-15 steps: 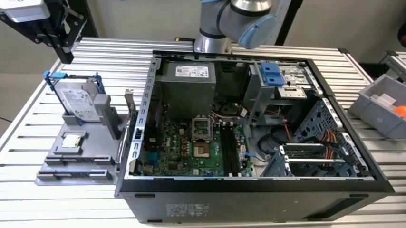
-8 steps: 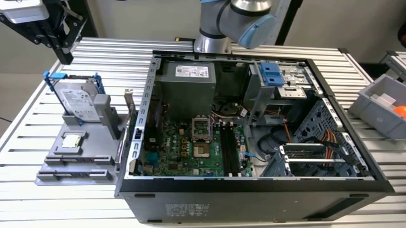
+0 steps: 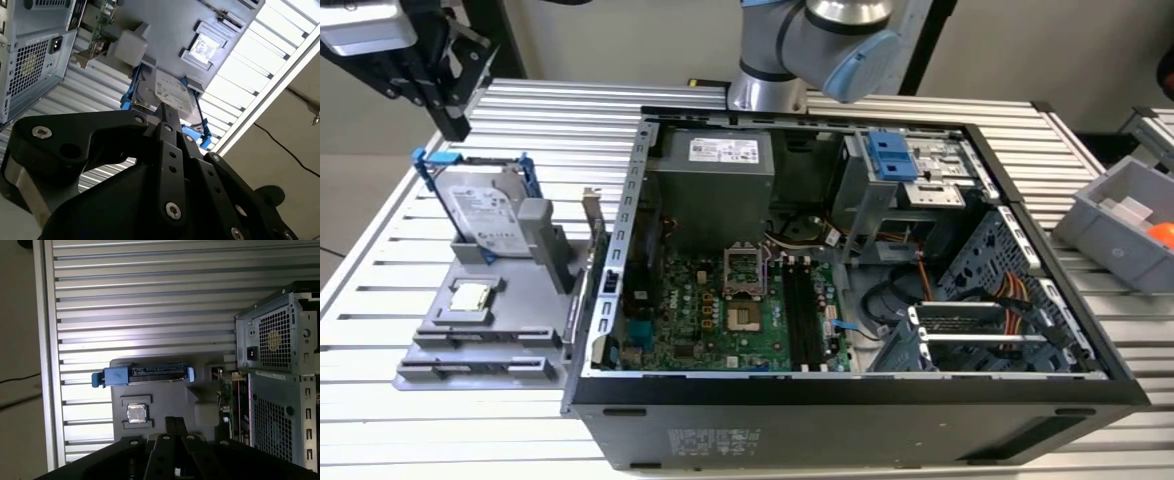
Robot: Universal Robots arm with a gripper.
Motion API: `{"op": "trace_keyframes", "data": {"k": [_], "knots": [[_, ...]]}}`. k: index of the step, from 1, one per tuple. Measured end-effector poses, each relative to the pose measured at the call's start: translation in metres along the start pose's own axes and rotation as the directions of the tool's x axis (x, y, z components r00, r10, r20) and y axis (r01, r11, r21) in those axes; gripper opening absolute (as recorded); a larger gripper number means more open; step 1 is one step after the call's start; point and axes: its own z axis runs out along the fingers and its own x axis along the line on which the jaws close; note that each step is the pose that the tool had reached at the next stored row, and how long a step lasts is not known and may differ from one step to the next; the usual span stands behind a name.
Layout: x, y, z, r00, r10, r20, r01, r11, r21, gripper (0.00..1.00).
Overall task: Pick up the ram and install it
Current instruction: 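Reach for the ram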
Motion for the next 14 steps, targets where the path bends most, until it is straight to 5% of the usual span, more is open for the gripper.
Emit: {"op": "trace_keyframes", "data": {"k": [14], "knots": [[-0.0013,-0.0185,-0.0009,1.0000,0.000,0.0000,0.000,1.0000,0.0000,0.00]]}}
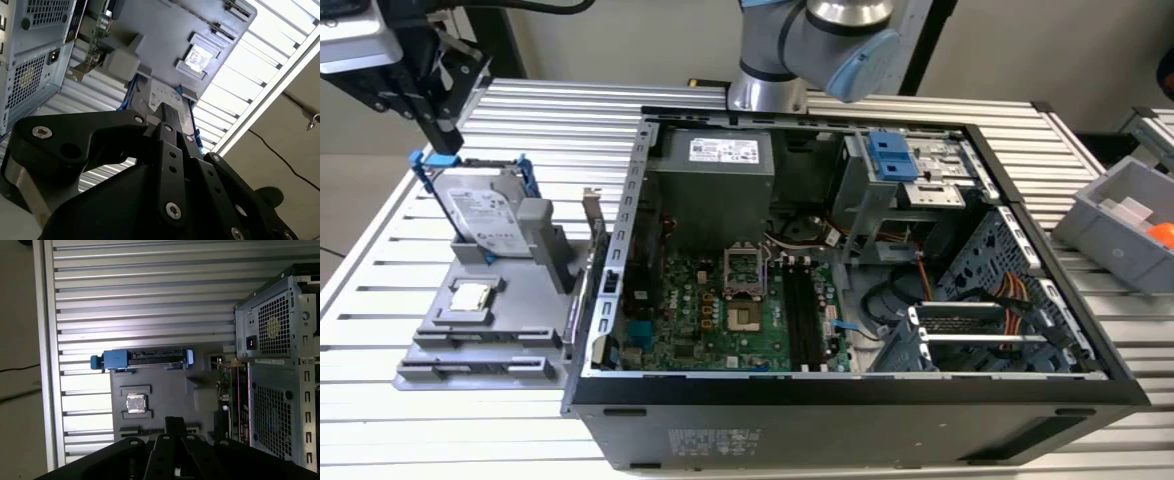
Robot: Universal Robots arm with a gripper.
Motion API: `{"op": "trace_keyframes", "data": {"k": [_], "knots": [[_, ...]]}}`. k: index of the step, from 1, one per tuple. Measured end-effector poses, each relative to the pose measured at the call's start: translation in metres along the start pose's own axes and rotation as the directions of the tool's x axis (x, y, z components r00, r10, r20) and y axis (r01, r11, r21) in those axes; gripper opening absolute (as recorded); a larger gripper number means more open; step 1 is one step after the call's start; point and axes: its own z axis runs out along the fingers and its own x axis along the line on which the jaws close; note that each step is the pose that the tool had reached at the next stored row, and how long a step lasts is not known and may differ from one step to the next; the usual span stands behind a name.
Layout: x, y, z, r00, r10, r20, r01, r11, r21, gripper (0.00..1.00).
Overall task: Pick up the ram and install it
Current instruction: 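Reach for the ram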
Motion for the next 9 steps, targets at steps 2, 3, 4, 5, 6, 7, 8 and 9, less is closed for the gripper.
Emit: {"op": "trace_keyframes", "data": {"k": [2,3,4,5,6,7,8,9], "knots": [[-0.0002,-0.0023,0.0000,1.0000,0.000,0.0001,0.000,1.0000,-0.0001,0.00],[-0.0002,-0.0033,-0.0001,1.0000,0.000,0.0000,0.000,1.0000,0.0000,0.00],[-0.0003,-0.0045,-0.0002,1.0000,0.000,0.0001,0.000,1.0000,-0.0001,0.00],[-0.0004,-0.0056,-0.0002,1.0000,0.000,0.0001,0.000,1.0000,-0.0001,0.00],[-0.0005,-0.0066,-0.0002,1.0000,0.000,0.0001,0.000,1.0000,-0.0001,0.00],[-0.0006,-0.0077,-0.0003,1.0000,0.000,0.0001,0.000,1.0000,-0.0001,0.00],[-0.0006,-0.0089,-0.0003,1.0000,0.000,0.0001,0.000,1.0000,-0.0001,0.00],[-0.0007,-0.0100,-0.0004,1.0000,0.000,0.0001,0.000,1.0000,-0.0001,0.00]]}}
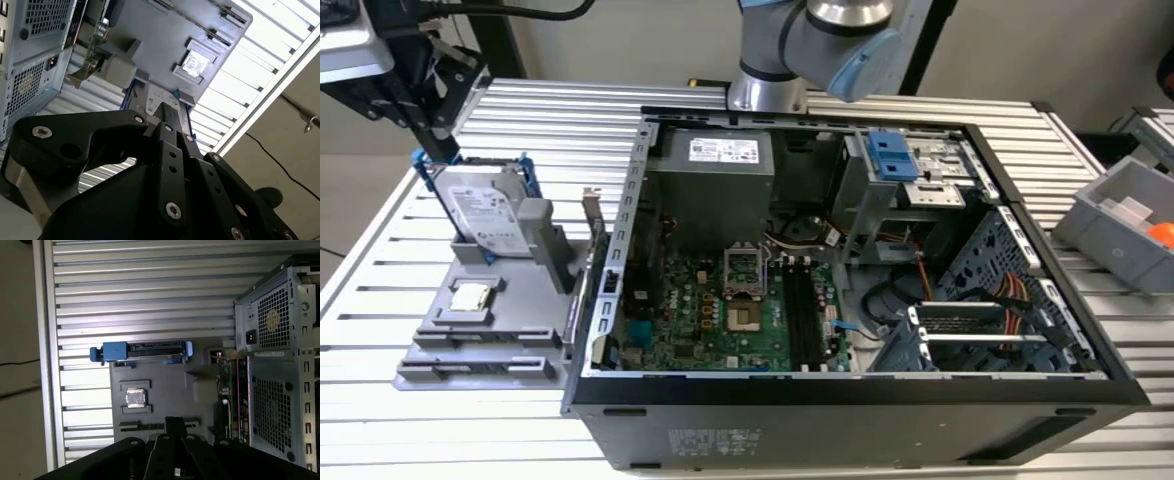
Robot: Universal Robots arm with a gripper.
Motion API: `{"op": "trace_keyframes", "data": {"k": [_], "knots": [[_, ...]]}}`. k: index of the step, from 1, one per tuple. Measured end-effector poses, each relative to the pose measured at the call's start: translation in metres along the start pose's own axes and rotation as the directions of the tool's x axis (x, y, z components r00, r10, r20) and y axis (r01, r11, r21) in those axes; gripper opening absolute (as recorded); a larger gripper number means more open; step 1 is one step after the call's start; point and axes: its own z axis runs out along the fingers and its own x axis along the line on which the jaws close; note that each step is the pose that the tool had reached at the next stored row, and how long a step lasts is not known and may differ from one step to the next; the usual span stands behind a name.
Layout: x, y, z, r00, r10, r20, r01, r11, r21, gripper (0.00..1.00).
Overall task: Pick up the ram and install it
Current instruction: 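Reach for the ram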
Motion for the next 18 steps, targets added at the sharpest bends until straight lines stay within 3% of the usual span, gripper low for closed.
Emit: {"op": "trace_keyframes", "data": {"k": [18], "knots": [[0.0005,-0.0242,-0.0012,1.0000,0.000,-0.0002,0.000,1.0000,0.0000,0.00]]}}
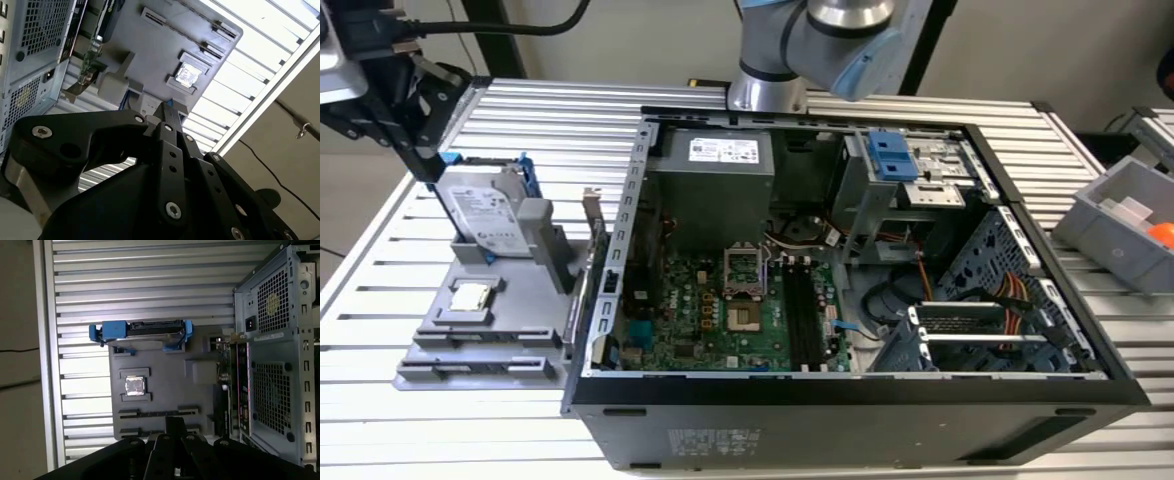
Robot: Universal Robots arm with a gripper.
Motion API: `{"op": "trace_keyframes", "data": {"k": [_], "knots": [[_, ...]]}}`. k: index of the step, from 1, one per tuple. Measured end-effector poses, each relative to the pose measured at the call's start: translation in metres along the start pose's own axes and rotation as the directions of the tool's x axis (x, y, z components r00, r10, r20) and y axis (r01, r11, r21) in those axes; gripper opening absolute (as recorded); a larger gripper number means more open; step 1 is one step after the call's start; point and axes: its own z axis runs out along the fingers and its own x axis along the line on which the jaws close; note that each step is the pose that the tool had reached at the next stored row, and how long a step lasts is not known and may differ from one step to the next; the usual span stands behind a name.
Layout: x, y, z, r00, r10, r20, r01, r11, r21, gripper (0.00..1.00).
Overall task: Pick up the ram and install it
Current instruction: 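Reach for the ram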
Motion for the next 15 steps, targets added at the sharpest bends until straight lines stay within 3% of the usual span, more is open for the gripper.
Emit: {"op": "trace_keyframes", "data": {"k": [4,15], "knots": [[0.0034,-0.0082,-0.0004,1.0000,0.000,0.0000,0.000,1.0000,-0.0002,0.00],[0.0044,-0.0219,-0.0010,0.9999,-0.011,-0.0005,0.011,0.9999,-0.0004,0.00]]}}
